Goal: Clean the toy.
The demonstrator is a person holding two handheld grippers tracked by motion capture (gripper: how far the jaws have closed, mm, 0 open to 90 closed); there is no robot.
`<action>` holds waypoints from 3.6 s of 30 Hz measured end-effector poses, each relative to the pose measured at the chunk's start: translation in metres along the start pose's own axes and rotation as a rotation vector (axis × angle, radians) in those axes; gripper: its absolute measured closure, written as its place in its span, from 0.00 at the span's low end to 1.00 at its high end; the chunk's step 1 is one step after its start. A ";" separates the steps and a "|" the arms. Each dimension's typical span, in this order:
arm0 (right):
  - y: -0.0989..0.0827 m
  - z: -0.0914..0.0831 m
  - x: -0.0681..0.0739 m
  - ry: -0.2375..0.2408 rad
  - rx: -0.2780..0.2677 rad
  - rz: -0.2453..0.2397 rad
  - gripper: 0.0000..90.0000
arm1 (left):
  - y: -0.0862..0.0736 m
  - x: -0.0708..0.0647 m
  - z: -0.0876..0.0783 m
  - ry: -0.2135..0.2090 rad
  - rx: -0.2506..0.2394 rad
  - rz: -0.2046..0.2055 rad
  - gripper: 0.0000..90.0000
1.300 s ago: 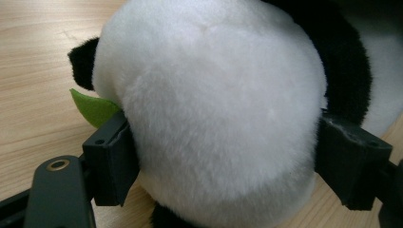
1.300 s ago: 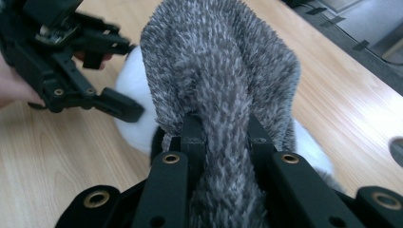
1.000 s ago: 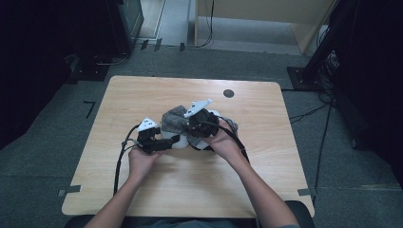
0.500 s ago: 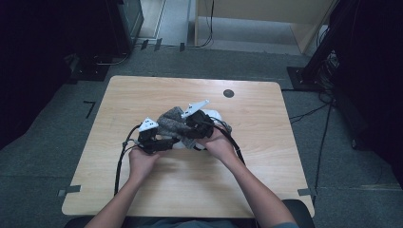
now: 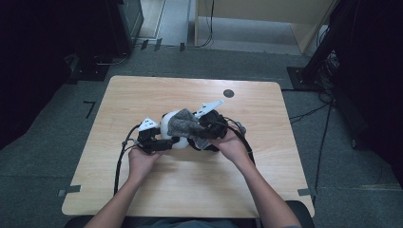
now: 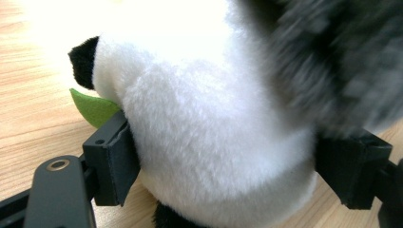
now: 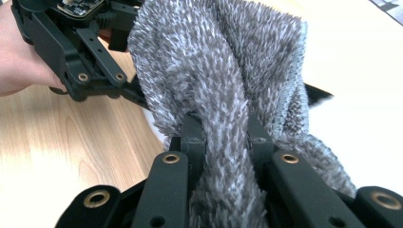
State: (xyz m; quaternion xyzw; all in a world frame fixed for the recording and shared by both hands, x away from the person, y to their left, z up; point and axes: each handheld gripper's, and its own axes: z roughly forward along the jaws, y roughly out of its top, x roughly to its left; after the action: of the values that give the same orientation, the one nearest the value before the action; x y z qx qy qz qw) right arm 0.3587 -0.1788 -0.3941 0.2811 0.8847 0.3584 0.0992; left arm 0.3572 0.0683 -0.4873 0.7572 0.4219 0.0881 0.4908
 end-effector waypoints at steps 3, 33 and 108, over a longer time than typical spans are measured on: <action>-0.005 -0.010 -0.006 -0.013 -0.008 0.021 0.85 | 0.000 0.000 0.000 -0.001 0.005 0.002 0.20; -0.013 -0.052 -0.019 -0.048 -0.105 0.084 0.85 | -0.002 0.000 -0.001 -0.005 -0.007 0.000 0.19; -0.071 -0.074 -0.068 -0.250 -0.112 0.296 0.85 | 0.001 0.000 -0.001 -0.012 0.024 -0.003 0.22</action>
State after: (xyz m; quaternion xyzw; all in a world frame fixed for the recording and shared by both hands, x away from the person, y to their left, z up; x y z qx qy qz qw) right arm 0.3562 -0.3022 -0.3913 0.4444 0.7932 0.3800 0.1702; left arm 0.3575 0.0687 -0.4856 0.7628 0.4212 0.0779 0.4844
